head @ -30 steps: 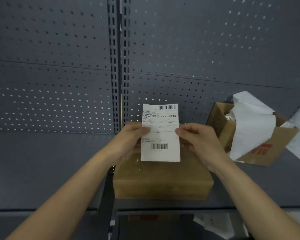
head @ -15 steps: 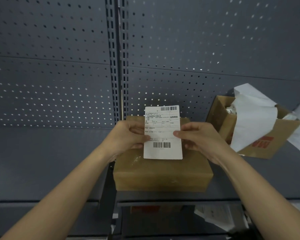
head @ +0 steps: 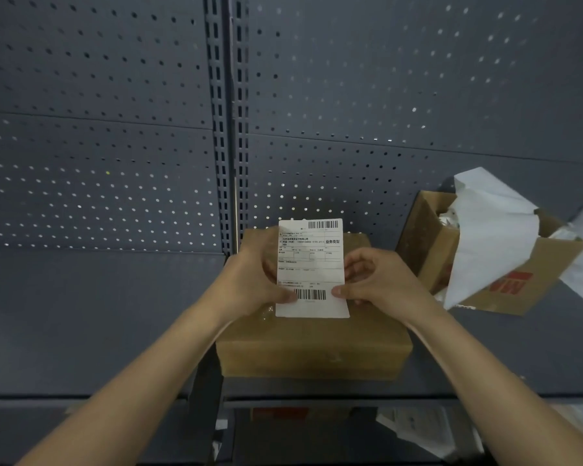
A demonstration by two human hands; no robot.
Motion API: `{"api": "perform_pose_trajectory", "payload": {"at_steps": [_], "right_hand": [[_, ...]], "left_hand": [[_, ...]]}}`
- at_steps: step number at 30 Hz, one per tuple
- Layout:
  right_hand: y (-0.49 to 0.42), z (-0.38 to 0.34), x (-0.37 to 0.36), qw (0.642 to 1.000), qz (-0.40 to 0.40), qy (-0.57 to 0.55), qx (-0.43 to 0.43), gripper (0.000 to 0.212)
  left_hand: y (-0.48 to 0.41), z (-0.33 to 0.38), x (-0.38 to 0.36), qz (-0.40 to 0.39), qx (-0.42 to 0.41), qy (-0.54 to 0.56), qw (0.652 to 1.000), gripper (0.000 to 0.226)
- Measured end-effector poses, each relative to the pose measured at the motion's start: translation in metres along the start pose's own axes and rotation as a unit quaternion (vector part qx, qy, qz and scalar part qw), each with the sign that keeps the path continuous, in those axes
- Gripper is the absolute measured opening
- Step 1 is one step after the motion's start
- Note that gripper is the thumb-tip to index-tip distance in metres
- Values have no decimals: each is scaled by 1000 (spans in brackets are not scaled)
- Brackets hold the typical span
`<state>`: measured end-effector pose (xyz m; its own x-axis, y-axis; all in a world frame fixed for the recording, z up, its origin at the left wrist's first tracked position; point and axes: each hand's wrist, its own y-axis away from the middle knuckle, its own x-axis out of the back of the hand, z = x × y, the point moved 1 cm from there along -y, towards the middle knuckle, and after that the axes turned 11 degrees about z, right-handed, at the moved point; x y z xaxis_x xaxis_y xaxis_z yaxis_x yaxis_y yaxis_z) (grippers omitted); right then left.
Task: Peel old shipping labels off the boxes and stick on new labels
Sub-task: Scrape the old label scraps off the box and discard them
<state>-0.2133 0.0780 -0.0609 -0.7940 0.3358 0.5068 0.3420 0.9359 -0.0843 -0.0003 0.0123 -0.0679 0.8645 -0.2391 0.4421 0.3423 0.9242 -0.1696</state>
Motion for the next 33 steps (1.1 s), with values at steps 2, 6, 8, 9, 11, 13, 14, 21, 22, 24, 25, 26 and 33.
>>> {"api": "perform_pose_trajectory", "payload": {"at_steps": [2, 6, 8, 9, 11, 13, 14, 21, 22, 24, 25, 26, 33], "right_hand": [[0, 2, -2, 1000, 7, 2, 3, 34], [7, 4, -6, 994, 42, 92, 43, 35], [12, 3, -8, 989, 59, 122, 61, 35], [13, 4, -8, 987, 61, 135, 67, 35], [16, 5, -10, 980, 65, 172, 80, 37], [17, 5, -13, 974, 74, 197, 86, 53], [17, 5, -14, 973, 76, 201, 80, 73], [32, 5, -14, 973, 78, 196, 90, 76], [35, 3, -17, 974, 75, 198, 85, 70], [37, -1, -25, 968, 67, 225, 90, 60], [38, -3, -29, 964, 64, 238, 96, 56], [37, -4, -31, 964, 60, 239, 98, 52], [31, 4, -11, 979, 45, 186, 65, 28]], "left_hand": [[2, 1, -1, -3, -7, 4, 1000, 104], [3, 0, -1, -4, -21, 7, 1000, 107], [3, -2, -1, -1, -30, 4, 1000, 107], [4, -3, -1, 1, -35, 4, 999, 107], [6, -5, -1, 12, -50, -6, 999, 107], [7, -8, -2, 32, -78, -33, 996, 104], [8, -10, -2, 45, -89, -43, 994, 102], [25, -25, -12, 113, -175, -198, 958, 65], [26, -27, -12, 109, -183, -211, 954, 58], [27, -28, -13, 96, -181, -238, 949, 51], [27, -28, -13, 87, -183, -256, 945, 51], [26, -27, -13, 76, -181, -273, 942, 52], [22, -29, 0, -6, -110, -281, 953, 49]]}}
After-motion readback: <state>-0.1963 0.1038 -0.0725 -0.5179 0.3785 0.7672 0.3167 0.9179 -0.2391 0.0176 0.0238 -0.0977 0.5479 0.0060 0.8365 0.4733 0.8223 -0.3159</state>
